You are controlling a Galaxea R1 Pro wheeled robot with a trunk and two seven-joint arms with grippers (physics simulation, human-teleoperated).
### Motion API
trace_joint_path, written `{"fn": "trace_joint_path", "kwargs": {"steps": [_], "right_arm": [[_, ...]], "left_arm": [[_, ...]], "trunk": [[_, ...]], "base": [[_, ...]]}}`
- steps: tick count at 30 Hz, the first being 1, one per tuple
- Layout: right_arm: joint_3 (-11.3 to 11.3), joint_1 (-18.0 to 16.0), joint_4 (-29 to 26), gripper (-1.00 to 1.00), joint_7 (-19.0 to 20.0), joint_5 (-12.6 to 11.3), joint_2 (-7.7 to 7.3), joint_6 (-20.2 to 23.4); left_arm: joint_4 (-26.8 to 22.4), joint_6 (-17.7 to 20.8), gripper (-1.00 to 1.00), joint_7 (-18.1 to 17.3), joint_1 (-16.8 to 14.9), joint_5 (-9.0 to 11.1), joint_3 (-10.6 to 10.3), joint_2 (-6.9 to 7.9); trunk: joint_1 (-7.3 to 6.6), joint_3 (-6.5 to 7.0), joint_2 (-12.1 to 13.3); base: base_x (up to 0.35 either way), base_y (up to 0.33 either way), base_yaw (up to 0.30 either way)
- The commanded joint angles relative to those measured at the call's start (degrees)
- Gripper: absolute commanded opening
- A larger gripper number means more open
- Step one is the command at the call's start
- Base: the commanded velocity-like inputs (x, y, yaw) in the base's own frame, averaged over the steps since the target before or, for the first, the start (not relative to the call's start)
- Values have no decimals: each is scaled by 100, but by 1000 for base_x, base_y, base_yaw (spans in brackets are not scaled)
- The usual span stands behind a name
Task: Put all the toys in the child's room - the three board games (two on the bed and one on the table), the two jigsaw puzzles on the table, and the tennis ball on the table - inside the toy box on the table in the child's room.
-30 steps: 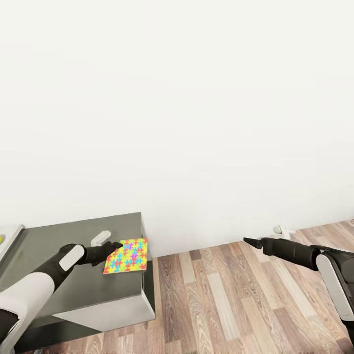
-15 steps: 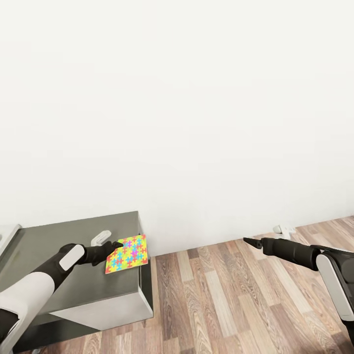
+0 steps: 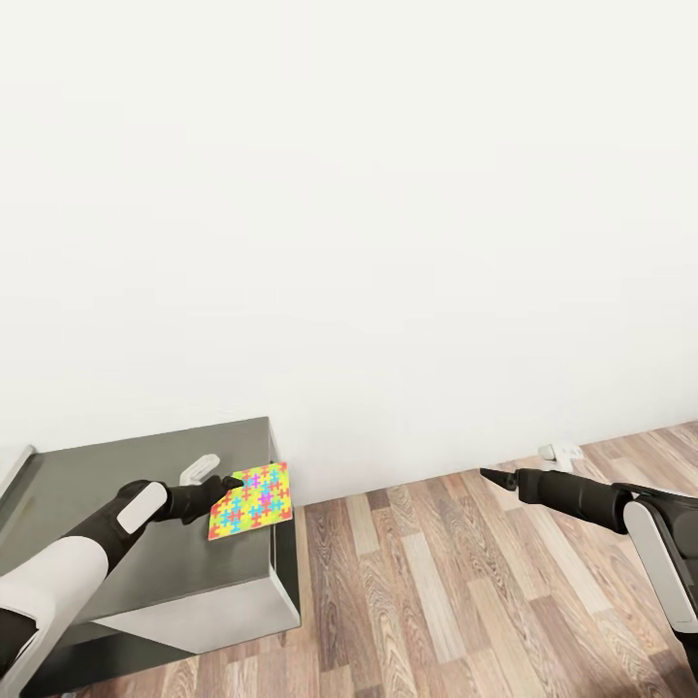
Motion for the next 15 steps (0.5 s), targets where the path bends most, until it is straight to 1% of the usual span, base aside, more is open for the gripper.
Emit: {"fn": "trace_joint_path", "kwargs": {"steps": [1,9,12,13,15], "right_arm": [[-9,-6,-3,100,50,38,0,25],[-12,-6,-3,100,50,38,0,25],[-18,-19,49,100,46,49,-1,27],[-24,-27,94,100,45,50,-3,28],[-31,-71,430,100,35,57,-6,37]], "left_arm": [[0,10,100,-22,-6,-4,-22,4],[0,10,100,-24,-6,-5,-23,12],[-44,1,100,-55,11,-5,-14,42],[-75,0,100,-79,21,-5,-5,57],[-164,0,100,-179,58,5,18,152]], "trunk": [[3,-10,-11],[3,-10,-11],[3,-10,-11],[3,-10,-11],[3,-11,-11]], "base": [[0,0,-9],[0,0,-3],[0,0,0],[0,0,0],[0,0,0]]}}
